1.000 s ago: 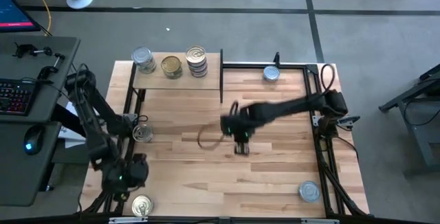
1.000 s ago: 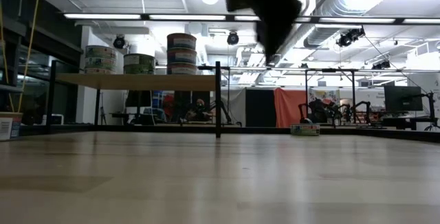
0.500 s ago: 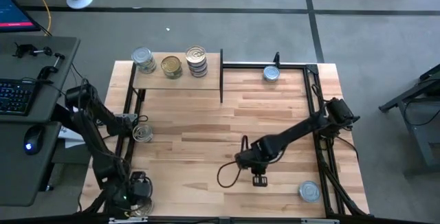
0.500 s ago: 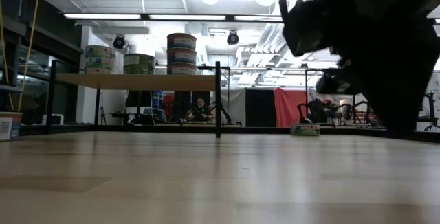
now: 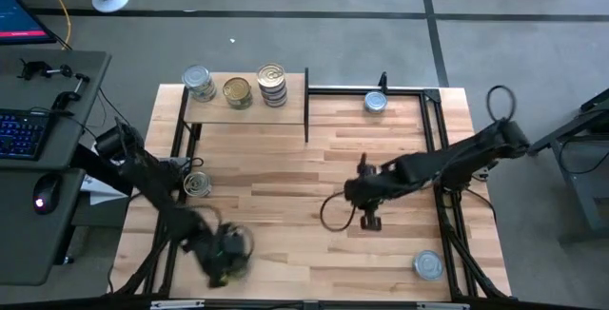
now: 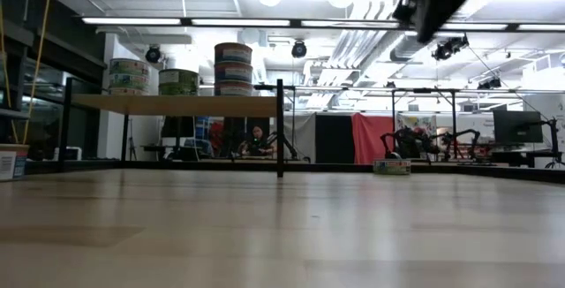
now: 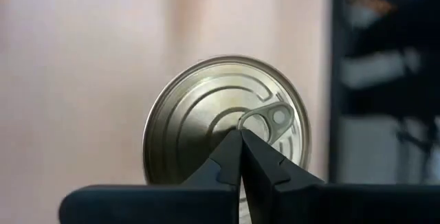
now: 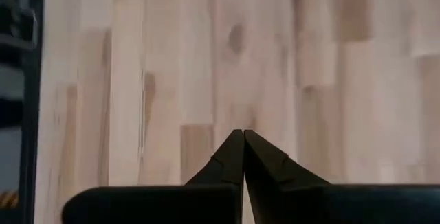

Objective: Stack canned seafood by type on shelf
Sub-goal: Stack the blue-pink tuna can on top of the blue-pink tuna cans on the shelf

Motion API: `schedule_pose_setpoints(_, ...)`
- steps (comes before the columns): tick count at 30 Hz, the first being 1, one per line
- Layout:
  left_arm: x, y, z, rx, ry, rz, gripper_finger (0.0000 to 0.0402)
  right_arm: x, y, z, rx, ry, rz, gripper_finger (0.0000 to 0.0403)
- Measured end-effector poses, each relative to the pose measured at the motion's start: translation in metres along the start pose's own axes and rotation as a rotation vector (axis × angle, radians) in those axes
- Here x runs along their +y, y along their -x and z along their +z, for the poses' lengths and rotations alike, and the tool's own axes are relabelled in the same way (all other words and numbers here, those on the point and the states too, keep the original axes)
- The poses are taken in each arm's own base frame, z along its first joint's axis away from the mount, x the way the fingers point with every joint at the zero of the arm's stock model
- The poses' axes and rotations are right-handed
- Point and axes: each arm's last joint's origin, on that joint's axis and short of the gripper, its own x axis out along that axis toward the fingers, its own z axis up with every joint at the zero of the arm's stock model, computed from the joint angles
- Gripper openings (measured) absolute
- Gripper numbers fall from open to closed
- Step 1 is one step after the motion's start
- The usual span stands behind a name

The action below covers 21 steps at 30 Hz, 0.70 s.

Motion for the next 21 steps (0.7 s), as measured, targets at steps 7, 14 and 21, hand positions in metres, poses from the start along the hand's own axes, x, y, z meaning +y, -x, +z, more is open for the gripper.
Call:
schedule_pose_setpoints(7,0.061,-0.008,0.072,-0.264,-0.109,0.257,0.0000,-0.017,0.038,-0.001,-0.135,-0.046,-0.037,0.0000)
schedule_pose_setpoints(14,0.112,-0.031,0.137,-0.398,-0.117,0.244,0.0000,-0.021,0.038,0.000,-0.152,-0.014,-0.091,0.0000)
schedule_pose_setpoints(21,0.102,-0.004,0.171,-0.303,-0.263,0.278,0.0000,-0.022,0.006,-0.010,-0.171,-0.094,0.039,0.0000)
